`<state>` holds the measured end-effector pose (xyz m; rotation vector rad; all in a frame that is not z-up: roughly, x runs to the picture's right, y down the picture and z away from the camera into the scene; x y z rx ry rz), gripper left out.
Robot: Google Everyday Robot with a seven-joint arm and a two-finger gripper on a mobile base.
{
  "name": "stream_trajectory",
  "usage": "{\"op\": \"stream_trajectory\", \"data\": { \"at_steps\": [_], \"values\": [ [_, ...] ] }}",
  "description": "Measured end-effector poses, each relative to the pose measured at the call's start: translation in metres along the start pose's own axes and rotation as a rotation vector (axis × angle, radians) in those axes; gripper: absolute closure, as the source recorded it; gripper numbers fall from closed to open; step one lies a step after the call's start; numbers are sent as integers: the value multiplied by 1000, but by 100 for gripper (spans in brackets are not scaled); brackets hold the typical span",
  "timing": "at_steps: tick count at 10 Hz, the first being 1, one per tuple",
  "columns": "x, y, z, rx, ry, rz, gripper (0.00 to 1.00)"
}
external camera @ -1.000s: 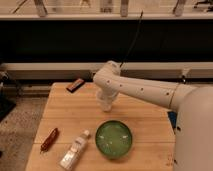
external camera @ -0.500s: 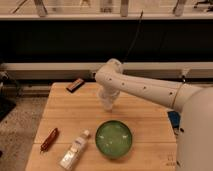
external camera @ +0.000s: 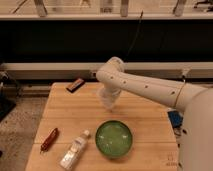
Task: Pick up the ceramic cup
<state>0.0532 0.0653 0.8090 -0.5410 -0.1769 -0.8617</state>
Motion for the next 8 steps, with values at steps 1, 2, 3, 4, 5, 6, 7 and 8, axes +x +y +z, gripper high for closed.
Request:
{"op": "stream_trajectory", "data": {
  "at_steps": [1,2,3,4,5,6,7,8],
  "values": [
    [1,1,-2,1,-1,2,100],
    [3,2,-3,2,-1,5,100],
    [5,4,-5,0,-2,8,100],
    [5,4,-6,-1,-3,9,100],
    [7,5,-7,1,-4,11,100],
    [9,8,-9,-2,-4,15,100],
    [10,8,-10,-1,-5,17,100],
    [12,9,-11,0,-6,19,100]
  ]
}}
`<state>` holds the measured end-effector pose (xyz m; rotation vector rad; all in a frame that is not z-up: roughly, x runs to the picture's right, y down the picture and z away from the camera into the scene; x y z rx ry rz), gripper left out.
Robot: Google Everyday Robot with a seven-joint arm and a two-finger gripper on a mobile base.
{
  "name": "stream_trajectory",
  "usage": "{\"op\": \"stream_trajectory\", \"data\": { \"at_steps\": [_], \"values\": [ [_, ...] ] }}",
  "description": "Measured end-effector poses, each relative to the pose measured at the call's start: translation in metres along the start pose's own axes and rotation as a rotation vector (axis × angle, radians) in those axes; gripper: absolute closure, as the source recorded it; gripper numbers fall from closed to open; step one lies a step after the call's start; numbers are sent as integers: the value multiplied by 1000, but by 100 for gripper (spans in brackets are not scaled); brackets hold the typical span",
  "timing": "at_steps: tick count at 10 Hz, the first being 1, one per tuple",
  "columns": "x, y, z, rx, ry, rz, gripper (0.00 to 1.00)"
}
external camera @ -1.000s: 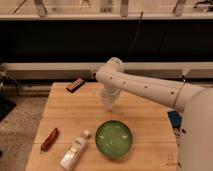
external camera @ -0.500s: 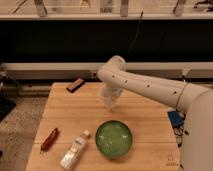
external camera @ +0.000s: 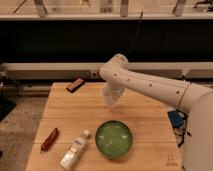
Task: Pick up the ceramic cup
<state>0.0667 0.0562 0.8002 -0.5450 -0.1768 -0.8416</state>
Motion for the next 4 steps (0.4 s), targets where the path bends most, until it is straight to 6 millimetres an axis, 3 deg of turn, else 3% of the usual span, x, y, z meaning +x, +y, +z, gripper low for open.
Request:
{"op": "stream_trajectory", "data": {
  "at_steps": [4],
  "values": [
    [7,6,-4,-3,-2,9,100]
  ]
}}
